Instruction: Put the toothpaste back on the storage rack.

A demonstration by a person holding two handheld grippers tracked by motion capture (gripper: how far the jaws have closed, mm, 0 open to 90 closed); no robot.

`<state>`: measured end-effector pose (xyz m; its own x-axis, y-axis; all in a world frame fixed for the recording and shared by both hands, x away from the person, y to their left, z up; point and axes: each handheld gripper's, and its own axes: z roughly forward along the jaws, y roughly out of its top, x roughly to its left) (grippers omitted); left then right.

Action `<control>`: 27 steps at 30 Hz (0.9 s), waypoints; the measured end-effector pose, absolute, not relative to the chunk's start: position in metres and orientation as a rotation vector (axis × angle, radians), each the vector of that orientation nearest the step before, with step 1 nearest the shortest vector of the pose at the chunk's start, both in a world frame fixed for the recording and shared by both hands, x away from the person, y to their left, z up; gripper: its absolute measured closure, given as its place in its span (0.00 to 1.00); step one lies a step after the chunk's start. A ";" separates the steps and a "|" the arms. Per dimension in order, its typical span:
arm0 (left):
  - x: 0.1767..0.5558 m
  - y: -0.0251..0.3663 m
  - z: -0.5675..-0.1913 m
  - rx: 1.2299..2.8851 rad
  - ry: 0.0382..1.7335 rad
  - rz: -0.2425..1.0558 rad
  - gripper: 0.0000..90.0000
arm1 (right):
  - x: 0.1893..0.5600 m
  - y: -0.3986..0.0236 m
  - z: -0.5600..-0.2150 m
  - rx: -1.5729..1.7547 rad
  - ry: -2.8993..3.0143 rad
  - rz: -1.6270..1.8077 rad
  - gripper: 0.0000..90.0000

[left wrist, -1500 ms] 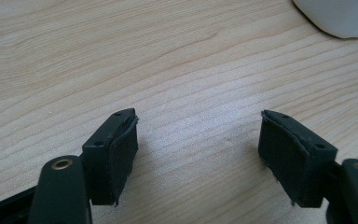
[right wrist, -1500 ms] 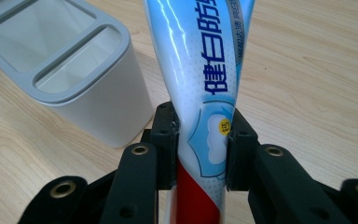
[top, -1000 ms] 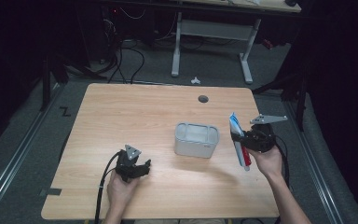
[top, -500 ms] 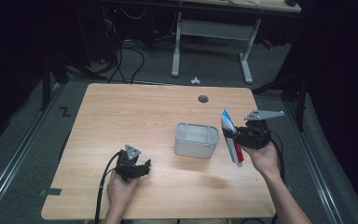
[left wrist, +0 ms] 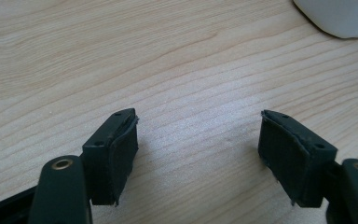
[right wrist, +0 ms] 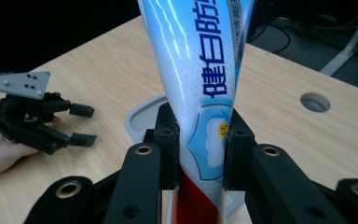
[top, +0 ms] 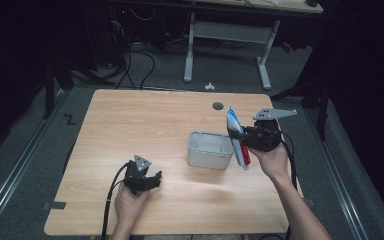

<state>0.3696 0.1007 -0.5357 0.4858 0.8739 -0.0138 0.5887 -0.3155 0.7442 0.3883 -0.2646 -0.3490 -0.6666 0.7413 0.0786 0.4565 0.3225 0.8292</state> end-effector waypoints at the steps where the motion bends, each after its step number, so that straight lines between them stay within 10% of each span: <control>1: 0.370 0.101 -0.536 2.031 1.203 0.520 0.32 | 0.389 -0.262 -0.348 1.069 2.276 1.274 0.81; 27: 0.370 0.101 -0.536 2.033 1.203 0.518 0.32 | 0.422 -0.226 -0.338 1.054 2.215 1.316 0.81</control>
